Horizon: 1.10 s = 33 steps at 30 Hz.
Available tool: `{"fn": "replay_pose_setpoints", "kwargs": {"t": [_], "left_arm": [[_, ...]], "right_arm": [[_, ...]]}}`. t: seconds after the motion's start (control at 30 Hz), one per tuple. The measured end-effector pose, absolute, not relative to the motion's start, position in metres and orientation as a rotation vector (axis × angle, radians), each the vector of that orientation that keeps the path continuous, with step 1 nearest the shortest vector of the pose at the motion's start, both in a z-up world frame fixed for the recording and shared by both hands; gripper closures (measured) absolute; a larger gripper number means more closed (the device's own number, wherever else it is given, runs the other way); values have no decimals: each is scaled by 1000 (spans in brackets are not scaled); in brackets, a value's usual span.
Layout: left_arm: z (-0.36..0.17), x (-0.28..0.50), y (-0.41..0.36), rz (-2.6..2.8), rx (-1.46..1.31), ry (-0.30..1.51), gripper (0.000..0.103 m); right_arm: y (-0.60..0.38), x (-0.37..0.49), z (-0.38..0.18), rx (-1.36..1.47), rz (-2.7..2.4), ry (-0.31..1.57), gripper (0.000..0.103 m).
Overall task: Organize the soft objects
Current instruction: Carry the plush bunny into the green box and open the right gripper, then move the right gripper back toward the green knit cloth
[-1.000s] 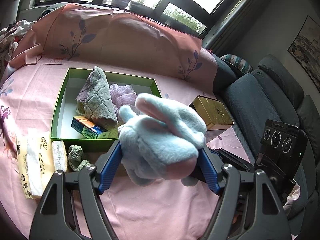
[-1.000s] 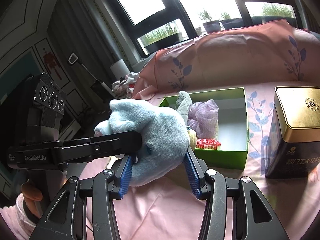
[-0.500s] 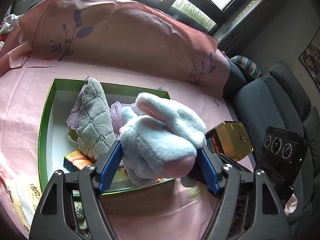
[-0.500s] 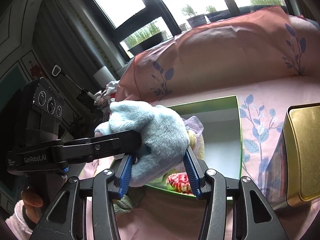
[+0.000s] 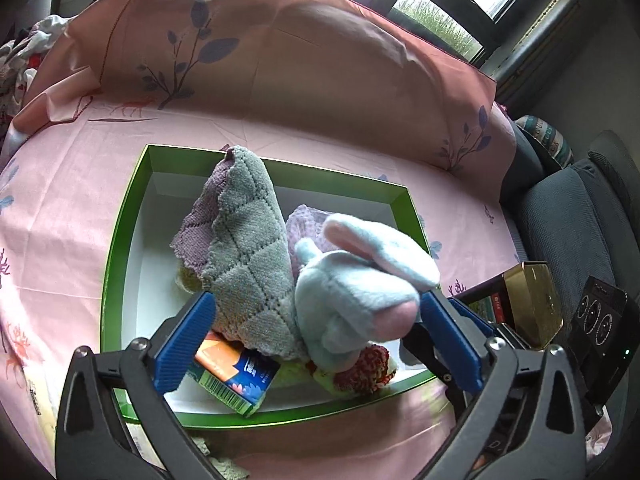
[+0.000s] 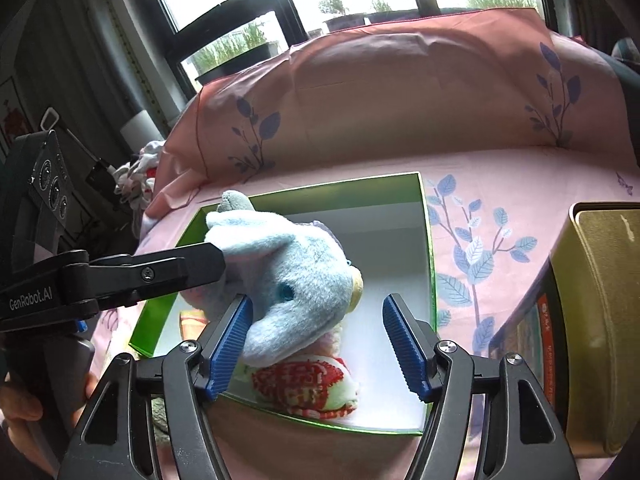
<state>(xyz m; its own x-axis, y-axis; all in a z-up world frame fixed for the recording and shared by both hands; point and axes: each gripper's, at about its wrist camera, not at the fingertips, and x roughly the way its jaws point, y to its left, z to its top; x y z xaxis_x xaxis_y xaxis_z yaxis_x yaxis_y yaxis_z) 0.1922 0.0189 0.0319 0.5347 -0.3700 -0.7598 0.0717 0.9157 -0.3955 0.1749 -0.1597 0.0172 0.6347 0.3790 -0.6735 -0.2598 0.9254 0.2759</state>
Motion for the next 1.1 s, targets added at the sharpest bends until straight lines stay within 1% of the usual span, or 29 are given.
{"fn": "replay_pose_setpoints", "kwargs": {"t": [0.07,0.23,0.3,0.33,0.7,1.1], "left_arm": [[37,184,21,-250,-317,969,1],[50,156,24,-217,-263,943,1],[55,142,25,-204,-245,929,1],[57,135,26,-196,-235,921,1],[61,51,26,-83,-120,856,1],[38,-9,18,-58,-96,876,1]], "right_arm": [[-164,165,21,144,340,800,27],[-164,131,32,81,322,779,26],[-162,115,37,53,313,761,20],[-163,107,40,49,309,753,20],[-171,34,49,5,225,706,19],[-175,-7,40,47,238,749,19]]}}
